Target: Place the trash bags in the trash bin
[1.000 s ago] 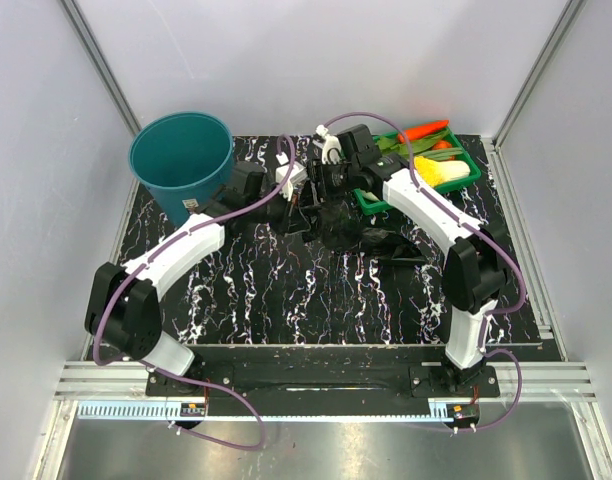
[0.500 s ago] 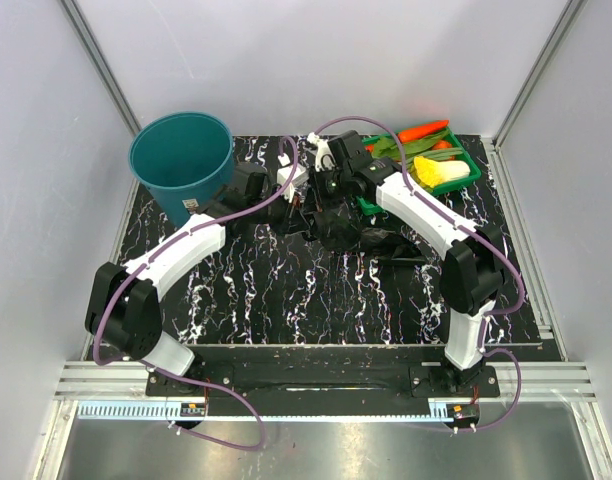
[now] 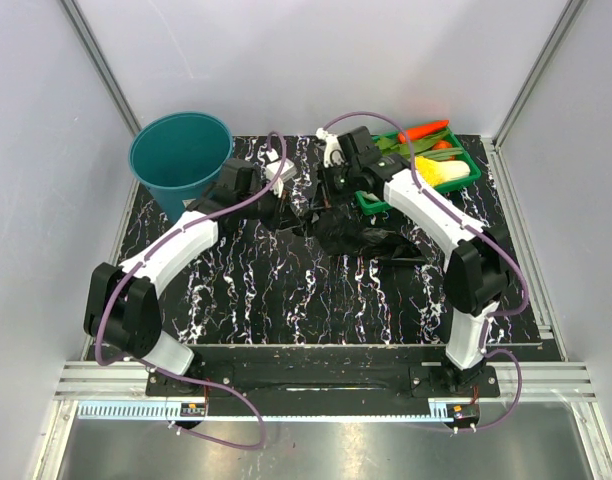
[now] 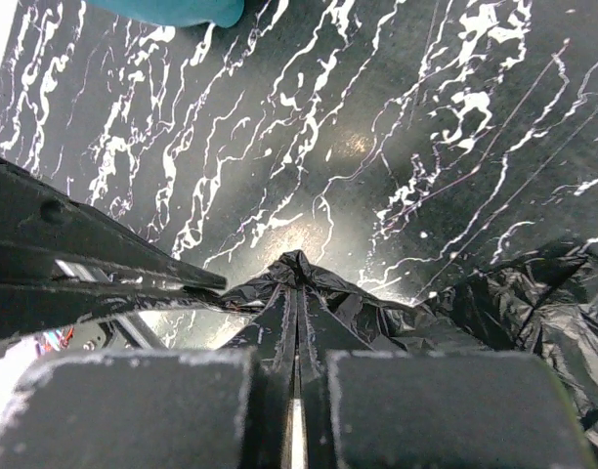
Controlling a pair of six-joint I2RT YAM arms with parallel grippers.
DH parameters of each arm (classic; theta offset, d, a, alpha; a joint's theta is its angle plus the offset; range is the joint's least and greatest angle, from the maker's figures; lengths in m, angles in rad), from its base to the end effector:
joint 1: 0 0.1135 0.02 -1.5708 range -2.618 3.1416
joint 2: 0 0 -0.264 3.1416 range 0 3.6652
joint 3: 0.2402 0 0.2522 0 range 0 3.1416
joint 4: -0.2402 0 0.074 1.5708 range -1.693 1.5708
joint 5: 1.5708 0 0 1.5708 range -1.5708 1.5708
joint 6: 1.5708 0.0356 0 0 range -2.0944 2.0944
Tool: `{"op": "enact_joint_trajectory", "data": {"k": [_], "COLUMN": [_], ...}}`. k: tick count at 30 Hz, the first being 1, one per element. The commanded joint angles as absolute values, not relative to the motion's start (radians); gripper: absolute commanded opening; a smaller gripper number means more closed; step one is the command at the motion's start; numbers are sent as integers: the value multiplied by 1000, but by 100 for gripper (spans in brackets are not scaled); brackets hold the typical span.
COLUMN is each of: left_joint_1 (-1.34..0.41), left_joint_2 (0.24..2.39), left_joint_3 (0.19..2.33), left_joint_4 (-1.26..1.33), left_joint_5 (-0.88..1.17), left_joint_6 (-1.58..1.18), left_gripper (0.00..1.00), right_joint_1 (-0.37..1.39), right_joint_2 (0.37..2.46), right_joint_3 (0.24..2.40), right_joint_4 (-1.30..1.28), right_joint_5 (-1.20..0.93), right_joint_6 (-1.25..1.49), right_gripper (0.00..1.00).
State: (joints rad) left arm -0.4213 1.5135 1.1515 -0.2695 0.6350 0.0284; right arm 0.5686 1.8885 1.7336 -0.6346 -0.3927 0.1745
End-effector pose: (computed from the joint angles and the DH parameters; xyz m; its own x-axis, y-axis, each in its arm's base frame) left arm 0.2999 -0.1575 0.2858 -0.5168 0.2566 -0.8168 0.7811 0.5318 -0.3271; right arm 0.3542 0.2425 0.3099 -0.7150 -0.2665 -0.6463 -0.6097 0.6902 0.3898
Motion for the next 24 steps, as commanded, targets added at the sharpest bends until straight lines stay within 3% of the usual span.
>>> {"op": "enact_joint_trajectory", "data": {"k": [1,4,9,17,24], "left_joint_1": [-405,-397,-391,-356,-359], "left_joint_2": [1468,1473,1488,1493,1542], "left_joint_3": [1167,1173,1192,1242,1264], "left_joint_4": [-267,-268,-264,-287,-276], "left_joint_5": [718,739,799,1012,1028], "left_joint_6": [58,57,51,44,25], "left_gripper": [18,39,57,70,73], "right_joint_1": [511,502,494,472,471], "right_joint_2": [1799,1786,1770,1749,1749], "right_joint_3": [1755,1733,1701,1686,1684], "right_joint_4": [-637,-627,-615,-618,-617], "right_joint_5": [-451,-498,-575,-618,-627], "right_joint_6": [140,129,112,60,69], "right_gripper": [0,0,0,0,0]}}
